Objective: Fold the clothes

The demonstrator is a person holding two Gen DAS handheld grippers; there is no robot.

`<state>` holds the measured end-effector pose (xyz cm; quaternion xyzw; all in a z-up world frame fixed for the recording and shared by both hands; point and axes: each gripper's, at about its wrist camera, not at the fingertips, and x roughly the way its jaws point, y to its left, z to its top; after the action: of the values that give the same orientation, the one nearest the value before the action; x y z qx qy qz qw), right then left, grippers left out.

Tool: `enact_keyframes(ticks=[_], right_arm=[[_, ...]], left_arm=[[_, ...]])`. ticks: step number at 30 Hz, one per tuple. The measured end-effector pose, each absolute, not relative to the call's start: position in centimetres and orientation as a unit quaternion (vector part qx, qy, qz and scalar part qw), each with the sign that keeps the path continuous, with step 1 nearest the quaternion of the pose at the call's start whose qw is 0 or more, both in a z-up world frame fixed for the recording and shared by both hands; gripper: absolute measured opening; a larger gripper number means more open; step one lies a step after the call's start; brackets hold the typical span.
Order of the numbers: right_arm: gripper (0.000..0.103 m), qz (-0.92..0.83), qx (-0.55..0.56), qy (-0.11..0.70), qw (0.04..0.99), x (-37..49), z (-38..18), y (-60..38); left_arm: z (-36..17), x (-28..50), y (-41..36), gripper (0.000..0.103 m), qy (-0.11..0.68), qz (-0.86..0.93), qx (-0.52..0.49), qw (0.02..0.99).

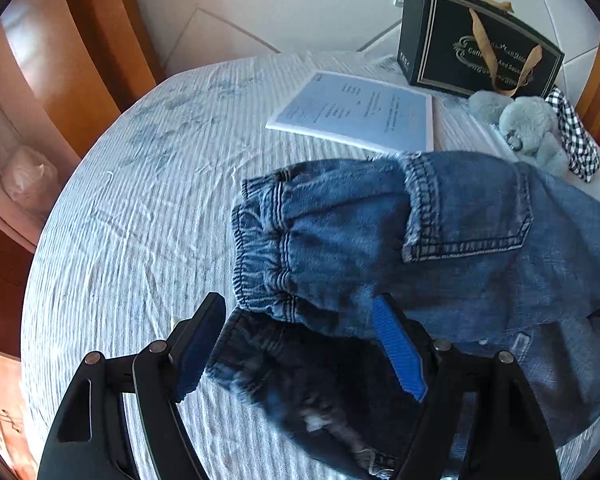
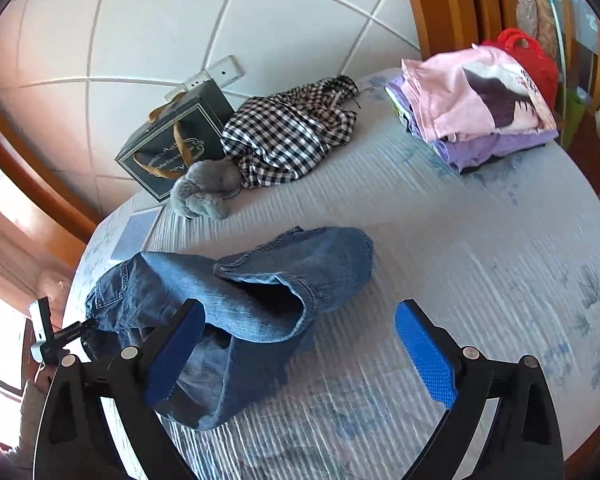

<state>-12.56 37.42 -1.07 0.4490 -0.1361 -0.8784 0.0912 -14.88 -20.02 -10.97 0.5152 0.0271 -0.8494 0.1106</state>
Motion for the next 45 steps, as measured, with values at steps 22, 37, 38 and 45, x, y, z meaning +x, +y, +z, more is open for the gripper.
enact_keyframes(ticks=[22, 37, 38, 45], right_arm=[[0.018, -0.891, 0.442, -0.066, 0.075, -23.7, -1.9, 32.6], [0.082, -0.898, 0.43, -0.089, 0.013, -23.7, -1.1, 32.6], [0.082, -0.888, 0.452, -0.083, 0.018, -22.9, -2.7, 32.3], [0.088, -0.84, 0.538, -0.067, 0.018, -19.3, -10.2, 31.3]], left_arm=[[-9.2, -19.8, -23.1, 0.013, 0.08, -0.85, 0.502, 0.136], [-9.5, -19.4, -25.2, 0.072, 0.048, -0.838, 0.525, 0.143], [-10.3, -18.4, -24.9, 0.072, 0.042, -0.833, 0.535, 0.136], [-15.6, -13.1, -24.3, 0.073, 0.046, -0.803, 0.581, 0.127]])
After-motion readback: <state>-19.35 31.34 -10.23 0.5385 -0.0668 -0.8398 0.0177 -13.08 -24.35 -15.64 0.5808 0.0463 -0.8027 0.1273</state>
